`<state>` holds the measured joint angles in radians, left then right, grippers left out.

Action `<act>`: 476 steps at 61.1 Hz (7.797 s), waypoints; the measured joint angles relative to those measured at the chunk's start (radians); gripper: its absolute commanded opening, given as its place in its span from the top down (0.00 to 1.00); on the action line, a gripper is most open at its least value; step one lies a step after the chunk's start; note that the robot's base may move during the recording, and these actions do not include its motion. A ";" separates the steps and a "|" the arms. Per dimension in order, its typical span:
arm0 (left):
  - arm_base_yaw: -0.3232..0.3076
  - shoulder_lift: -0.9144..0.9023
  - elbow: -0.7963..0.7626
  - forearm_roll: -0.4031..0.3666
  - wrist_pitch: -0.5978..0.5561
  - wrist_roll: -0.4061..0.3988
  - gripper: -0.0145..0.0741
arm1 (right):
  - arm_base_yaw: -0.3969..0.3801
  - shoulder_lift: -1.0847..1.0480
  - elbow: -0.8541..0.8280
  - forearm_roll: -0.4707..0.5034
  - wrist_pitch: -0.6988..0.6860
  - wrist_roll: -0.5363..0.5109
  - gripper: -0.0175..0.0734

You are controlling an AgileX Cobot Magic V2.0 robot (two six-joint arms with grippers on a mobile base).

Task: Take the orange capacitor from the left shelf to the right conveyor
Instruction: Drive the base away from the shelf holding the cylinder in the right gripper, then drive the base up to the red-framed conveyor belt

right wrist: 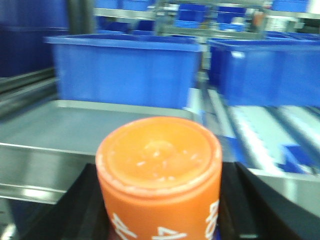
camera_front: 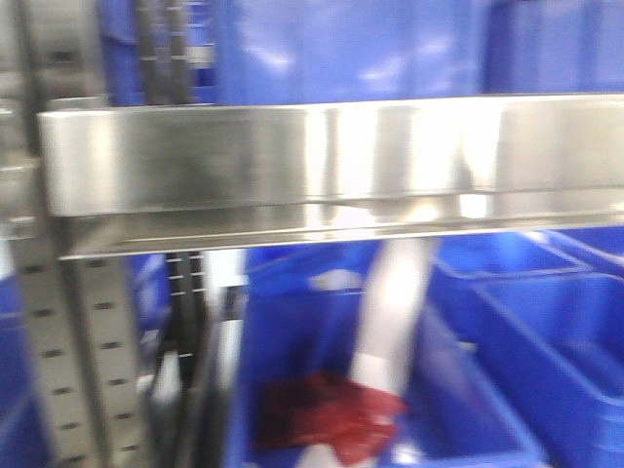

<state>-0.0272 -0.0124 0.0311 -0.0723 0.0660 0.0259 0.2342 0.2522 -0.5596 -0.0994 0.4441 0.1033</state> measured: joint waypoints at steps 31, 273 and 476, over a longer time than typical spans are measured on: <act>0.000 0.000 0.000 0.000 0.000 0.000 0.98 | 0.000 0.000 0.000 0.000 0.000 0.000 0.73; -0.002 0.000 0.000 0.000 0.000 0.000 0.98 | 0.000 0.000 0.000 0.000 0.001 0.000 0.73; -0.002 0.000 0.000 0.000 0.000 0.000 0.98 | 0.000 0.000 0.000 0.000 0.001 0.000 0.73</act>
<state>-0.0289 -0.0124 0.0311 -0.0723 0.0660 0.0259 0.2342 0.2522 -0.5596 -0.0994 0.4449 0.1033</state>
